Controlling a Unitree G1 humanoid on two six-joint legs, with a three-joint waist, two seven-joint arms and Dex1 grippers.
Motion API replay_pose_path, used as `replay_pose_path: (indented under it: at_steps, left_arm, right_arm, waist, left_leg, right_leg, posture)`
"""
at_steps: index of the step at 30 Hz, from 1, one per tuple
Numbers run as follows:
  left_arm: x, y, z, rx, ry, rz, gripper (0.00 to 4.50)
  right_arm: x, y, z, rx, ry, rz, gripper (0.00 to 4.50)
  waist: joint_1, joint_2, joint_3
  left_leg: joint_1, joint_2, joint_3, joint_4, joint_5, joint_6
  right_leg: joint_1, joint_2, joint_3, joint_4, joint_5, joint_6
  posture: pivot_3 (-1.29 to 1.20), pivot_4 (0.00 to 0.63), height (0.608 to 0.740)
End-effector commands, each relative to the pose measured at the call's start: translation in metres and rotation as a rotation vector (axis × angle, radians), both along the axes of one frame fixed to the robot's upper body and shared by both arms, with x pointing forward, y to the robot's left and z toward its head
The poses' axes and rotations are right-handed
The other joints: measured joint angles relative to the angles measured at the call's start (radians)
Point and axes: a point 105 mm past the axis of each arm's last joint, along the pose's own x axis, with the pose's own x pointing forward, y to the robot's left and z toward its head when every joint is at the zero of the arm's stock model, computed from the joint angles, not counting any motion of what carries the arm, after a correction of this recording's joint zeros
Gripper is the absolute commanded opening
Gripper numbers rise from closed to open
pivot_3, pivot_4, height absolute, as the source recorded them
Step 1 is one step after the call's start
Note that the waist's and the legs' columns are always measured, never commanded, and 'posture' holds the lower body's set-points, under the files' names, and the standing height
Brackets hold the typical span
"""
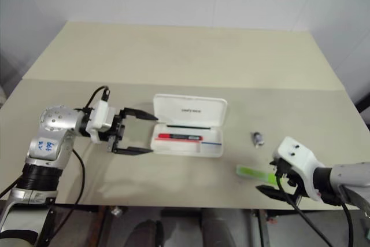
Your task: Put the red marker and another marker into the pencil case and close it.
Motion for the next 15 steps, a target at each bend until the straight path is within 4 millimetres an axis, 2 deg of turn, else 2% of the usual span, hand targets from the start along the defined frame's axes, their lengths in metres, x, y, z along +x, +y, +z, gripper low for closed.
replay_pose_path:
  at_steps: [1,8,11,15]
  left_arm:
    - [0.000,0.006,0.015,-0.009,-0.070,0.006,4.48]
    - [-0.003,0.017,0.020,0.010,-0.097,0.035,4.48]
    - [-0.003,0.019,0.021,0.013,-0.103,0.043,4.50]
    - [-0.003,0.022,0.022,0.013,-0.113,0.058,4.50]
  right_arm:
    - [0.009,-0.009,-0.003,-0.062,-0.024,0.056,4.50]
    - [0.024,-0.013,-0.021,-0.085,0.023,0.131,4.50]
    - [0.029,-0.016,-0.026,-0.112,0.034,0.149,3.90]
    - [0.031,-0.011,-0.023,-0.123,0.039,0.203,2.44]
  waist:
    - [-0.001,0.000,0.000]
    - [-0.002,0.000,0.000]
    - [-0.002,0.000,0.000]
    - [-0.002,0.000,0.000]
  left_leg:
    - [0.000,0.000,0.000,0.000,0.000,0.000]
    - [0.000,0.000,0.001,0.000,0.000,0.000]
    - [0.000,0.000,0.001,0.000,0.000,0.000]
    - [0.001,0.000,0.001,0.000,0.000,0.000]
  right_leg:
    - [0.000,0.000,0.000,0.000,0.000,0.000]
    - [0.000,0.000,0.000,0.000,0.000,0.000]
    - [0.000,0.000,0.000,0.000,0.000,0.000]
    - [0.000,0.000,0.000,0.000,0.000,0.000]
  posture:
    - [0.00,0.150,0.740]
    - [0.00,0.150,0.740]
    - [0.00,0.150,0.740]
    - [0.00,0.150,0.740]
